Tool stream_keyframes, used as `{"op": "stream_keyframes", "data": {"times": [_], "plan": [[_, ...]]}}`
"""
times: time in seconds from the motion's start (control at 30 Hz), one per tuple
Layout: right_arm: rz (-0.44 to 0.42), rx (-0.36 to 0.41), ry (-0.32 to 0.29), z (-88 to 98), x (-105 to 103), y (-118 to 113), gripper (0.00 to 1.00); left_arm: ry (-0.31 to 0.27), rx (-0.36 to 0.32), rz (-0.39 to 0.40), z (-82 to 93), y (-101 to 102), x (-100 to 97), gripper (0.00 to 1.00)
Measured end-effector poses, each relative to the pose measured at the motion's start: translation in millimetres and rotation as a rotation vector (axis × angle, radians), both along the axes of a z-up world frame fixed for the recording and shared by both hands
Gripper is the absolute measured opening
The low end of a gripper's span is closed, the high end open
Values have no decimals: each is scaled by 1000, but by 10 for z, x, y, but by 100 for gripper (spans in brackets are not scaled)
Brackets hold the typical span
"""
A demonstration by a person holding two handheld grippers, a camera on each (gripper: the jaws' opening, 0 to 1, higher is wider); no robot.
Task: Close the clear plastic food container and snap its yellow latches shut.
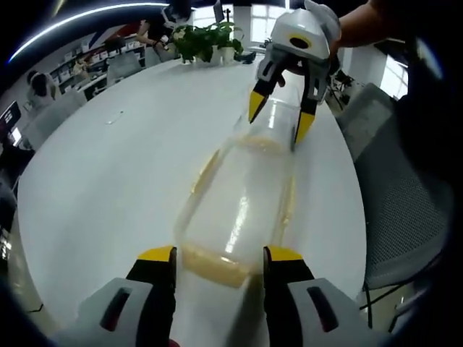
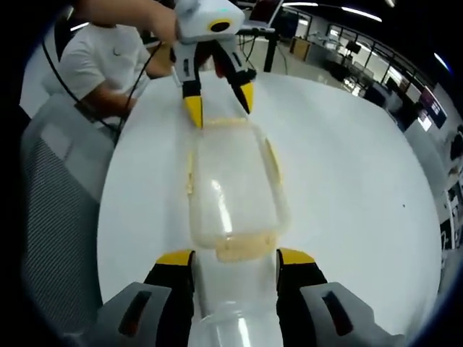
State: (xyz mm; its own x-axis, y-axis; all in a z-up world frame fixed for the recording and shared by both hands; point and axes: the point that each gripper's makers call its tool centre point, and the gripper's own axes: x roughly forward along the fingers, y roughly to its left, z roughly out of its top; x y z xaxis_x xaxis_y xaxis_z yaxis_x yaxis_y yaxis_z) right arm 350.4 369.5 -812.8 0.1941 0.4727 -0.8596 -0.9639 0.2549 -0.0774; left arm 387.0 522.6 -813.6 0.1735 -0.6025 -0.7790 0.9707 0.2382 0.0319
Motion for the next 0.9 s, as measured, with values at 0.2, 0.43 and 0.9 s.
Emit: {"op": "stream_keyframes", "data": {"times": [0.2,0.43,0.9], "plan": [[-7,-3,5,-4,44,4,44,-12,9,-35,16,30,17,45],[-8,-8,9,10,54,19,45,-1,25,-91,77,105,0,44],[-26,-15,20,-23,65,-13,45,-64,184,-200,-169,219,24,41]]}}
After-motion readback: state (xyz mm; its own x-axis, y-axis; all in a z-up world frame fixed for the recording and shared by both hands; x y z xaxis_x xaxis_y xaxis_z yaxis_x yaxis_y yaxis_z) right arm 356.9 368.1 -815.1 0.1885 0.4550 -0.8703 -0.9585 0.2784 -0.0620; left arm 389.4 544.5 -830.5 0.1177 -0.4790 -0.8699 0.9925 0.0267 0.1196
